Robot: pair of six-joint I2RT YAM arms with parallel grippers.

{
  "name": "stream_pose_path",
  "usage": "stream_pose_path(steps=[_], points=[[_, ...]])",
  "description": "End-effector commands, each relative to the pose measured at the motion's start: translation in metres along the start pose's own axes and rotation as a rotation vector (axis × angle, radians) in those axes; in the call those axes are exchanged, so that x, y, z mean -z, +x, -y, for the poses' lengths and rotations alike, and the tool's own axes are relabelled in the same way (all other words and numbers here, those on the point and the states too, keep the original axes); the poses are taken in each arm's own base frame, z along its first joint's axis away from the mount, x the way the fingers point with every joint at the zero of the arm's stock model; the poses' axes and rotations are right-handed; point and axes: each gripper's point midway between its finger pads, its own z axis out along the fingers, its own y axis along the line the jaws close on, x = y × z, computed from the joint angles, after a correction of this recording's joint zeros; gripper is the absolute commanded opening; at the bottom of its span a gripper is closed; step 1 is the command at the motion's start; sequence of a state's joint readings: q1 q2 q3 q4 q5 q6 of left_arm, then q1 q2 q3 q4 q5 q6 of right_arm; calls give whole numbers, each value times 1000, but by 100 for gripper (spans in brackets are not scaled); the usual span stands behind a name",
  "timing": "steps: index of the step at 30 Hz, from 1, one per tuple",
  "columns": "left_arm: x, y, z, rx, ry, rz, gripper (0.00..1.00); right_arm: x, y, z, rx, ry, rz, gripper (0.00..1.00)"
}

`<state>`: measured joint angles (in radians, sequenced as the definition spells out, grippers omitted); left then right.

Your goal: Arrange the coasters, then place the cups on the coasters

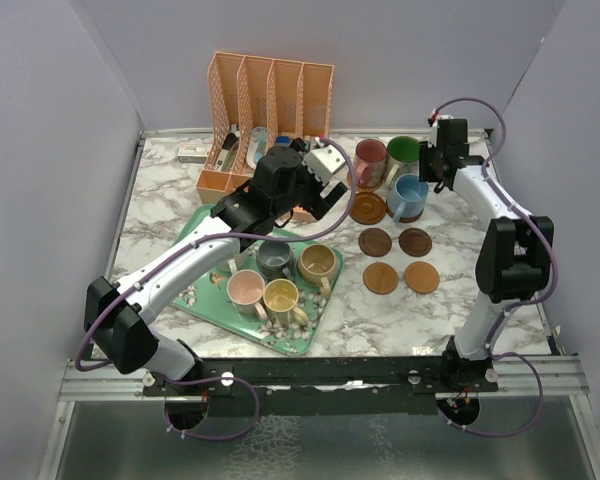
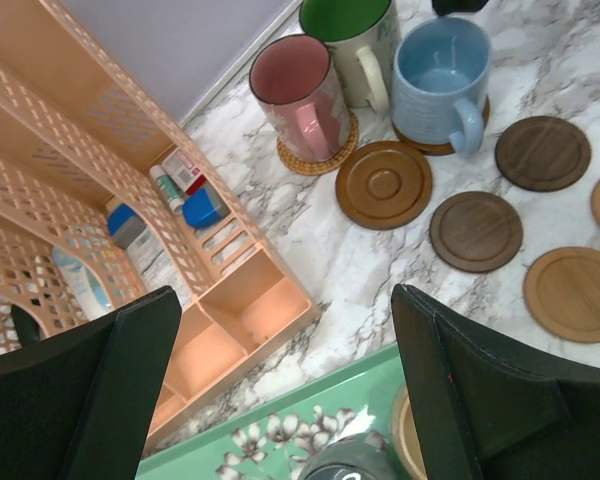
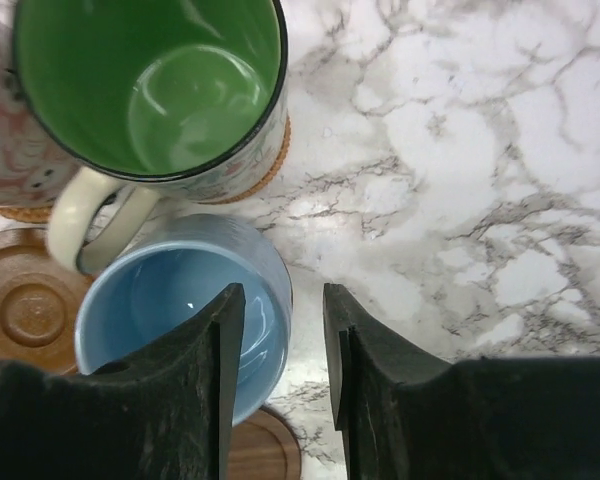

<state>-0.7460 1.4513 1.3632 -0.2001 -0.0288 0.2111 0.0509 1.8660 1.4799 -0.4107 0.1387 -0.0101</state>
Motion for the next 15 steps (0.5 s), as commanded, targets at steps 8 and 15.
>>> stream_pose_path(steps=[8, 15], points=[[28, 18, -47, -121, -128, -78, 92, 88, -66, -10, 101, -156, 270, 42], [40, 77, -39, -157, -64, -221, 93, 120, -51, -32, 191, -301, 298, 62]])
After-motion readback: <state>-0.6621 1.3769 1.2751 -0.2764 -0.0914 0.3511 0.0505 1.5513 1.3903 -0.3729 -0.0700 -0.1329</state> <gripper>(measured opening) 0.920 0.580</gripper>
